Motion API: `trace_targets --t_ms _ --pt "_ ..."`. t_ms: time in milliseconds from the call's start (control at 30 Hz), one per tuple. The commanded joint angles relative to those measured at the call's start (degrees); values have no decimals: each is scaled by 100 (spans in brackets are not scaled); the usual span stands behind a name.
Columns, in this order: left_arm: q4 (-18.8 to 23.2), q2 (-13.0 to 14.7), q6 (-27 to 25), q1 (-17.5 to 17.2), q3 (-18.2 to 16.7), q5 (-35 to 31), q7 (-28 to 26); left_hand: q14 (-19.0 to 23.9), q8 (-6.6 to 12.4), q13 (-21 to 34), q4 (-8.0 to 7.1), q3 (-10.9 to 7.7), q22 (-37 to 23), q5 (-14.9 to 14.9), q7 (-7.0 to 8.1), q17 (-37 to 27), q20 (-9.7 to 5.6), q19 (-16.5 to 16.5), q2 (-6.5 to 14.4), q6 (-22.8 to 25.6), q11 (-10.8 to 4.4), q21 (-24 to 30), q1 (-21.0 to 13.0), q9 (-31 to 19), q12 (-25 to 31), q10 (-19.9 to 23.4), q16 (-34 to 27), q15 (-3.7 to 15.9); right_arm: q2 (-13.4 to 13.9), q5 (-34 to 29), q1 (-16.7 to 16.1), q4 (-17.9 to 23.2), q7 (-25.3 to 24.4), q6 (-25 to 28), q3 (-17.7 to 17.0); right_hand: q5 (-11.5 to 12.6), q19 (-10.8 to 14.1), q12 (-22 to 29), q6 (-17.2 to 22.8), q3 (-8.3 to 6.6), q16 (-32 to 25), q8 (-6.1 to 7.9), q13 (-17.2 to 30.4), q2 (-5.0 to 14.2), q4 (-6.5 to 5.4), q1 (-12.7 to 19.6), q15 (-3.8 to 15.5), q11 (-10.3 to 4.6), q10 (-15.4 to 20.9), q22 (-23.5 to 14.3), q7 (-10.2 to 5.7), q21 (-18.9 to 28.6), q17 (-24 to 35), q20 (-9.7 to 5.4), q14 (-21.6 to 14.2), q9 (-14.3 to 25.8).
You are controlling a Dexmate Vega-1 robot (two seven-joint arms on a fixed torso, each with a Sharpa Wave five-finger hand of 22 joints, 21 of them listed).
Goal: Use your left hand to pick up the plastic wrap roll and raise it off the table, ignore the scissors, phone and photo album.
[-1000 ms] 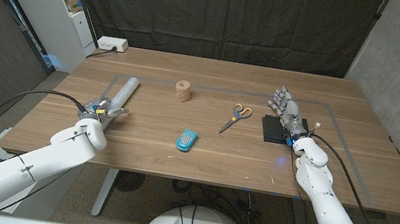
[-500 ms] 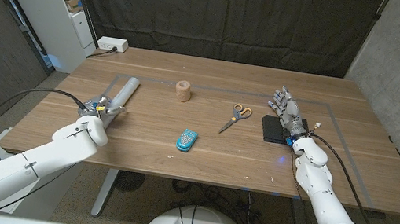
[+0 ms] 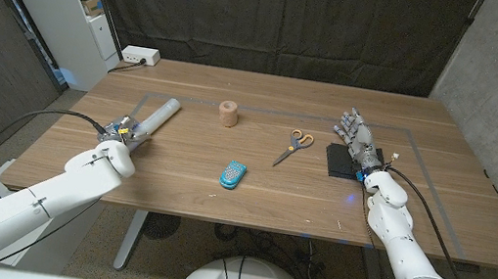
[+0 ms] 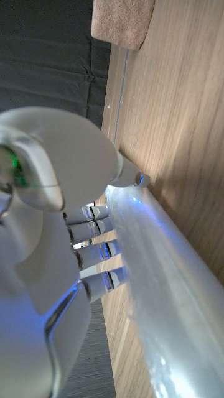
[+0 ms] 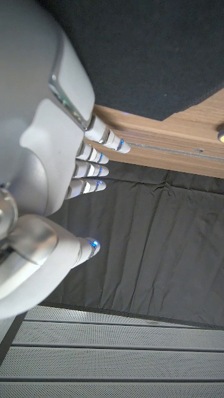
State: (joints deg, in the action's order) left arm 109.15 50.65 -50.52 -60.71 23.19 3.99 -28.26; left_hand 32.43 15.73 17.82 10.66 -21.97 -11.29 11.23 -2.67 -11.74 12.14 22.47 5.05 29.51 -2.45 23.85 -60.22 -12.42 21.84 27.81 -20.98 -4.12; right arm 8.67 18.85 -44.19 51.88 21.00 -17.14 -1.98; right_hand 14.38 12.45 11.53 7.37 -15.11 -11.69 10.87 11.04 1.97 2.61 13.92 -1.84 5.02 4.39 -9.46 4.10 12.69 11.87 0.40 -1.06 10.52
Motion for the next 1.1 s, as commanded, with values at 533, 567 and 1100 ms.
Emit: trace_targets --t_ms 533,567,1100 --pt "-191 -191 279 1 -175 249 -229 704 192 270 41 -390 -44 116 -15 -417 -328 2535 319 342 114 496 -1176 -186 186 323 -306 476 -135 -55 212 -384 58 -141 -17 -8 106 -9 40 5 -59 32 21 69 24 -4 -38 8 -11 -33 -30 -41 17 -11 -57 29" --pt "-198 -205 311 -10 -184 236 -272 722 206 296 48 -447 -48 140 -22 -431 -352 2532 340 365 122 516 -1290 -202 203 353 -309 495 -135 -56 212 -371 59 -134 -16 -8 108 -9 38 5 -60 31 21 69 24 -5 -43 10 -10 -33 -29 -41 17 -12 -59 29" --pt "-194 -252 414 -60 -357 354 -347 1180 336 522 11 -659 -118 301 -53 -734 -806 2883 333 564 62 934 -1964 -347 337 563 -578 822 -196 -59 202 -276 14 -121 -3 -9 126 -7 43 11 -66 33 23 72 27 -13 -38 4 -9 -33 -32 -54 22 -3 -83 30"
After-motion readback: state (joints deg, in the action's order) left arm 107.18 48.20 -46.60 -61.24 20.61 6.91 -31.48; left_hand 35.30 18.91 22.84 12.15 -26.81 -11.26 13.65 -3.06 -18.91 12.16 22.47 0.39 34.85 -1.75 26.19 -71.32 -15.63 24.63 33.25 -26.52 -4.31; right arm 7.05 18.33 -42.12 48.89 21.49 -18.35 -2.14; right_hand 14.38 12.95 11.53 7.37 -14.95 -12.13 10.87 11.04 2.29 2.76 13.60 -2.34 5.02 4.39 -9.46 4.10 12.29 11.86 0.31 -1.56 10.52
